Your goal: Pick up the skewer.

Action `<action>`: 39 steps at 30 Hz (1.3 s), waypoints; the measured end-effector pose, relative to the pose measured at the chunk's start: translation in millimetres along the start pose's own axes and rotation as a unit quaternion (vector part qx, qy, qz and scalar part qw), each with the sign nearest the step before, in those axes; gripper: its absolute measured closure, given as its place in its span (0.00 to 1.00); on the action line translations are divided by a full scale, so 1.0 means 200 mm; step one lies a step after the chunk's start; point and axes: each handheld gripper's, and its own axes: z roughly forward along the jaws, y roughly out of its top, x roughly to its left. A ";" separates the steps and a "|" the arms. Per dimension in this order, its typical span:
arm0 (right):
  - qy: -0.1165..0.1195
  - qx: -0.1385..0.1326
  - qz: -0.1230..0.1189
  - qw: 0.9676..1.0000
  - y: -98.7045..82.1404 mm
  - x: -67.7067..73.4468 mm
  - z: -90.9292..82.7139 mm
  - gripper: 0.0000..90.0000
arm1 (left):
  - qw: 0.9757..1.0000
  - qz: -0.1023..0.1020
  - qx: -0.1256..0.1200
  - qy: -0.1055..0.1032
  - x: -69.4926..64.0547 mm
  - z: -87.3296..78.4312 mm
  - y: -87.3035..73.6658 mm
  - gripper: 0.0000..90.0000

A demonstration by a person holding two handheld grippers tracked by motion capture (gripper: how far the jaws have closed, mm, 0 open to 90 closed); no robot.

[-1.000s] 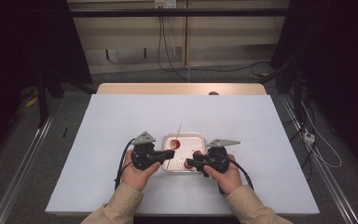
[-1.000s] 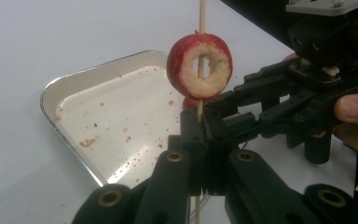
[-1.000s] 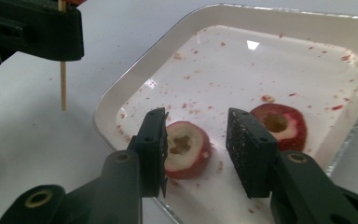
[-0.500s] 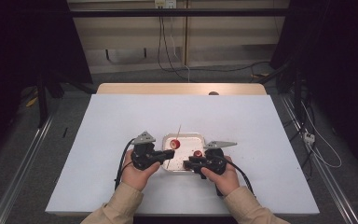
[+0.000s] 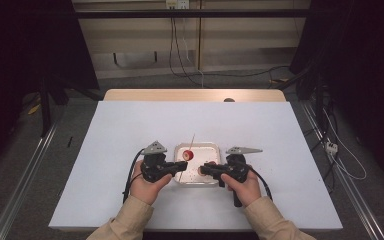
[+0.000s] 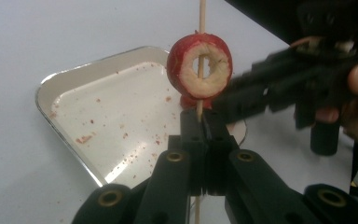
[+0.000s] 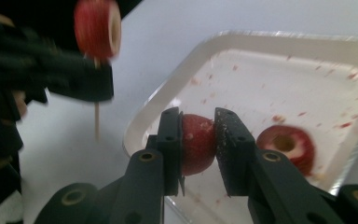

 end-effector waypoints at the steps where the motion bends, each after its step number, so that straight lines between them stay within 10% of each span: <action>1: 0.000 -0.009 0.007 1.000 0.02 -0.01 -0.02 0.81 | 1.000 0.001 0.007 -0.003 0.00 0.00 0.00 0.99; 14: 0.004 -0.099 0.051 0.994 0.25 -0.04 -0.22 0.81 | 0.998 0.014 0.049 -0.026 -0.06 0.07 -0.03 0.99; 39: 0.021 -0.085 0.032 0.996 0.30 0.02 -0.17 0.81 | 0.997 0.029 0.068 -0.027 -0.09 0.10 -0.04 0.99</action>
